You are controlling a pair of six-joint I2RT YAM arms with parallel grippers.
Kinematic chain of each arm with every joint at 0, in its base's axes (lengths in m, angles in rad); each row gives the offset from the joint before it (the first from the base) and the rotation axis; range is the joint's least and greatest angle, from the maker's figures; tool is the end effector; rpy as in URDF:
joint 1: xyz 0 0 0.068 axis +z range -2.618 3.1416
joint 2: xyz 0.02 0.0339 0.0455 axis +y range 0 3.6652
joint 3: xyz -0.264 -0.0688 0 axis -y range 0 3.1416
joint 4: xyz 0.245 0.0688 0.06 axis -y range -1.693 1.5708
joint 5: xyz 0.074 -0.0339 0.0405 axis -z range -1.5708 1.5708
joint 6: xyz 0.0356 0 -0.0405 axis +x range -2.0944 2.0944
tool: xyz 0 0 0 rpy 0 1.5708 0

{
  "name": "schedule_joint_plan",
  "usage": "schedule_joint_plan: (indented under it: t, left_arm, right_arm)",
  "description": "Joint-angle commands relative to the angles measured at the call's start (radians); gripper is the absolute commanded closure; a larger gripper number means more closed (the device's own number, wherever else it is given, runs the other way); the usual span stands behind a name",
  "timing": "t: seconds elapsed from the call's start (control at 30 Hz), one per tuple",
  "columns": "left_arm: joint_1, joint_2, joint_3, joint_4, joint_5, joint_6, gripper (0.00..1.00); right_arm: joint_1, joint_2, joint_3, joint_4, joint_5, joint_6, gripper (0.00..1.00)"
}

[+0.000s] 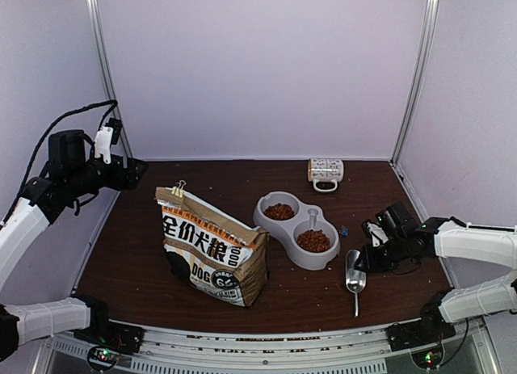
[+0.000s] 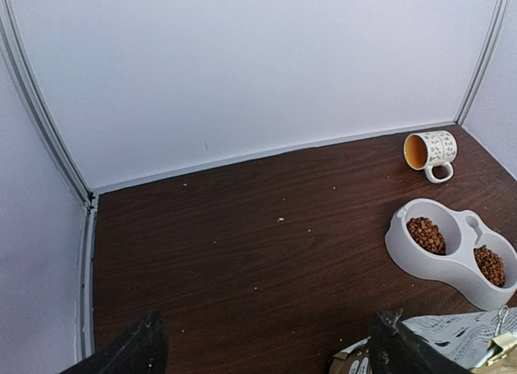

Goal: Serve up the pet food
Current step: Adjust the spatula at the center of the board, then pick up the clamp from the center of the board.

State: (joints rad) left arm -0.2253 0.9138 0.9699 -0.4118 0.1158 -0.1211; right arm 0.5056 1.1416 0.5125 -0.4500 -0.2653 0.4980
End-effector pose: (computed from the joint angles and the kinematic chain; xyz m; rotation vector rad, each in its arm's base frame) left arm 0.1965 -0.0493 0.3581 0.1789 1.9309 -0.3428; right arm 0.1658 0.1025 0.1624 -0.1030 2.7620 0.6566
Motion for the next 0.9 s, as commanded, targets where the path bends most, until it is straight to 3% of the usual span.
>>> schedule_joint_plan:
  t: [0.0, 0.1, 0.27, 0.87]
  left_arm:
    - [0.014, 0.000, -0.013, 0.058, 0.024, 0.013, 0.12]
    - [0.014, -0.010, -0.017, 0.057, 0.015, 0.016, 0.11]
    - [0.014, -0.033, -0.033, 0.065, -0.010, 0.019, 0.11]
    - [0.014, -0.081, -0.049, 0.059, -0.028, 0.015, 0.11]
  right_arm:
    - [0.006, -0.024, 0.040, -0.067, 0.048, 0.008, 0.66]
    - [0.005, -0.032, 0.108, -0.116, 0.115, -0.018, 0.53]
    - [0.002, -0.005, 0.228, -0.130, 0.244, -0.050, 0.51]
    - [0.017, 0.509, 0.606, -0.127, 0.455, 0.026, 0.63]
